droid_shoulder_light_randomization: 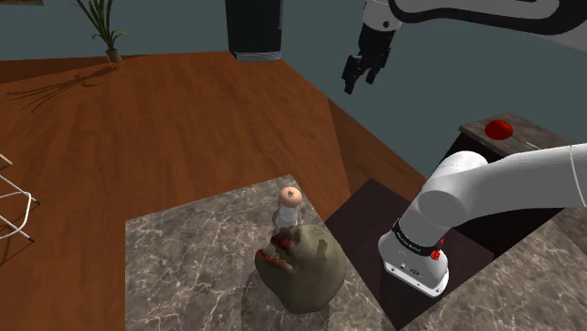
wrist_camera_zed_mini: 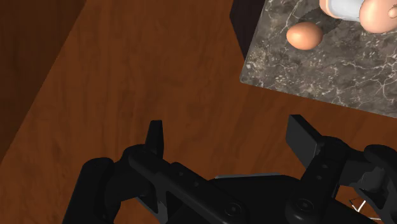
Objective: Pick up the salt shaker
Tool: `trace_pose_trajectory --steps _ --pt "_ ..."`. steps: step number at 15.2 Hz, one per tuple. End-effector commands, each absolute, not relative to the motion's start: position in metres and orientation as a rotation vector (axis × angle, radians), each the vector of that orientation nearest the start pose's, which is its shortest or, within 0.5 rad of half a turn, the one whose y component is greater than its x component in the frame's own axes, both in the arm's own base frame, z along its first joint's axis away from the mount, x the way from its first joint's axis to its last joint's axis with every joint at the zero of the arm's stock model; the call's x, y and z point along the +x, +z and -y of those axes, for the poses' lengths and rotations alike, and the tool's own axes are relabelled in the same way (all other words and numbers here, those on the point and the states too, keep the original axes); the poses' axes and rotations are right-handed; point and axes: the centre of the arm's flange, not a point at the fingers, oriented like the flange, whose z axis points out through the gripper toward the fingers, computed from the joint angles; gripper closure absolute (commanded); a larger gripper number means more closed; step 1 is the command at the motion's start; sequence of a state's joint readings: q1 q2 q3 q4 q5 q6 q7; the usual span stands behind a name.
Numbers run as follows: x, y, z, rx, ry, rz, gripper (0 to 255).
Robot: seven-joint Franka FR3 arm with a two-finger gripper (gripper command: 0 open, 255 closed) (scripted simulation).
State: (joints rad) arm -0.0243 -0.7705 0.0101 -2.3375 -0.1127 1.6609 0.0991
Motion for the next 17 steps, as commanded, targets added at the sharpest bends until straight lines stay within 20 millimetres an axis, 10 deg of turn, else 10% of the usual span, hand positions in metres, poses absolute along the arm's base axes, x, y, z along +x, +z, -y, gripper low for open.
trace_pose_trajectory --steps 1,17 --pt "0.32 0.604 0.015 -3.248 -0.161 -0.18 0" --pt "0.322 0.46 -0.127 -3.184 0.001 -0.2 0"
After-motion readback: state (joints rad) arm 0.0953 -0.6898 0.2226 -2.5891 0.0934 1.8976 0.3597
